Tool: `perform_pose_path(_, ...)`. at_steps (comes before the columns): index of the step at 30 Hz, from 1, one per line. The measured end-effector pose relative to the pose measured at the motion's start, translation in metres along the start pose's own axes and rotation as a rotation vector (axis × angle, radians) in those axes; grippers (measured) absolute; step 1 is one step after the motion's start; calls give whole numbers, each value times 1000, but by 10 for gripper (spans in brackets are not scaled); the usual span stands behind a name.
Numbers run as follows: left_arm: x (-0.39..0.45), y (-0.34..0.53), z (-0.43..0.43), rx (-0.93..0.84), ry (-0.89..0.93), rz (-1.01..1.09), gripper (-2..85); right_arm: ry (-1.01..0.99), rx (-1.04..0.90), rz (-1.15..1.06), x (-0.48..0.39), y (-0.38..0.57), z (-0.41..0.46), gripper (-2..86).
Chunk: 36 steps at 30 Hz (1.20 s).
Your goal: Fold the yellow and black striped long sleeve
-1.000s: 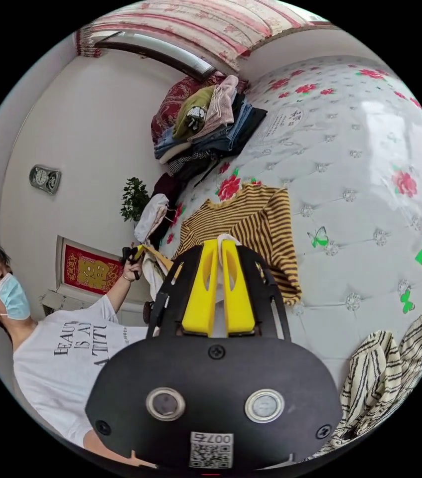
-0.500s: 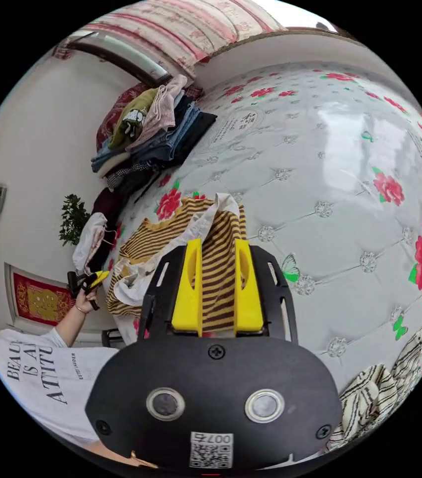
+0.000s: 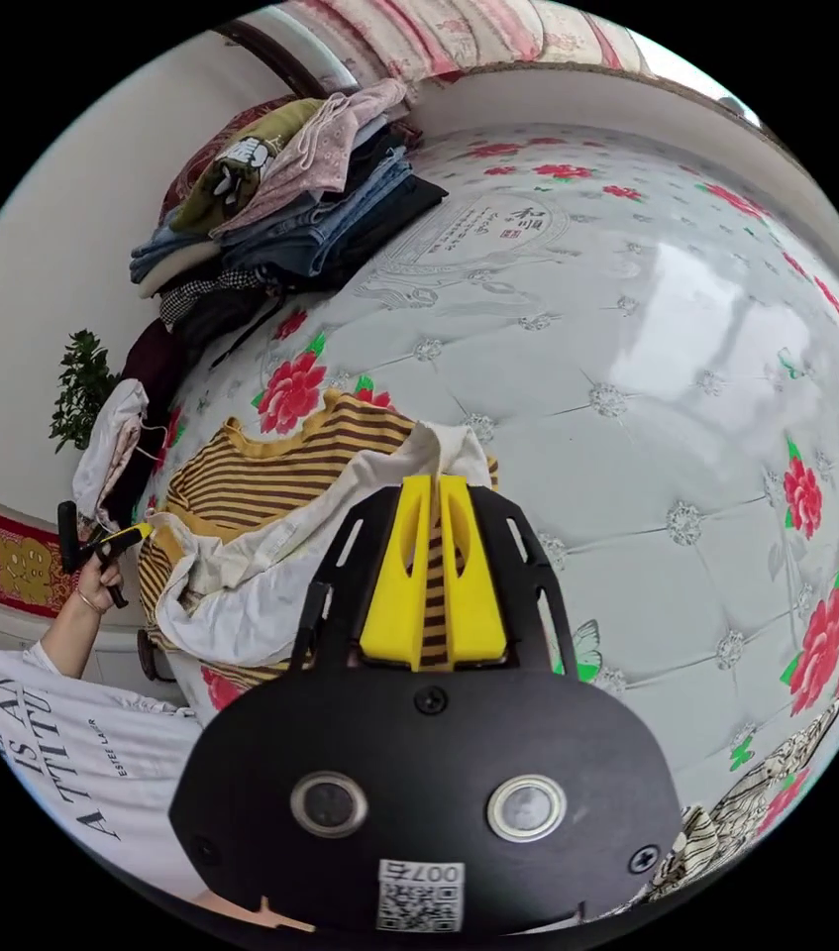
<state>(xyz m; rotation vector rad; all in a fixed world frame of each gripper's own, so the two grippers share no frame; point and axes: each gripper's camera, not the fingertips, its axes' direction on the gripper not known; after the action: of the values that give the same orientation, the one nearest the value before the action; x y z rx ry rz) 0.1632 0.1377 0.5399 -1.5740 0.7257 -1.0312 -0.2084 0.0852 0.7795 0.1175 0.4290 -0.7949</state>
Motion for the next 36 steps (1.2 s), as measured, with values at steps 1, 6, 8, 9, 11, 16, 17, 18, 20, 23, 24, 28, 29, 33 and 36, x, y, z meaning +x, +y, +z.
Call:
perform_pose_path(1,-5,12,-24,55,13,-32,11,-7,36,0,1,7,-15,6)
perform_pose_path(6,-12,53,-109,261,148,-69,3,3,371,19,-19,89,-173,-1)
perform_pose_path(8,-15,47,-121,315,173,-73,2,67,436,4,-35,101,-210,-1)
perform_pose_path(9,-18,33,-119,335,187,-61,2,104,470,-19,-46,98,-225,-1)
perform_pose_path(11,-22,0,-104,345,184,-54,3,157,485,-53,-57,79,-231,0)
perform_pose_path(16,-55,-87,-5,275,47,-251,22,185,345,22,-17,-5,-164,19)
perform_pose_path(17,-59,-89,4,259,15,-275,36,152,286,74,4,-15,-142,29)
perform_pose_path(18,-66,-91,15,222,-35,-308,58,133,221,115,22,-17,-122,37)
perform_pose_path(20,-70,-82,19,204,-63,-315,78,116,162,171,42,-3,-107,49)
perform_pose_path(23,-68,-44,8,208,-58,-255,84,72,183,189,58,53,-111,71)
perform_pose_path(24,-66,-25,2,199,-67,-235,84,53,187,187,62,80,-113,78)
perform_pose_path(28,-56,38,-15,162,-71,-230,86,39,157,250,78,153,-118,96)
perform_pose_path(29,-54,44,-16,155,-79,-232,86,15,161,297,85,171,-122,101)
perform_pose_path(33,-47,64,-25,149,-98,-239,86,-173,285,526,109,211,-134,112)
perform_pose_path(36,-67,79,-30,180,-14,-361,85,-361,328,650,120,216,-110,113)
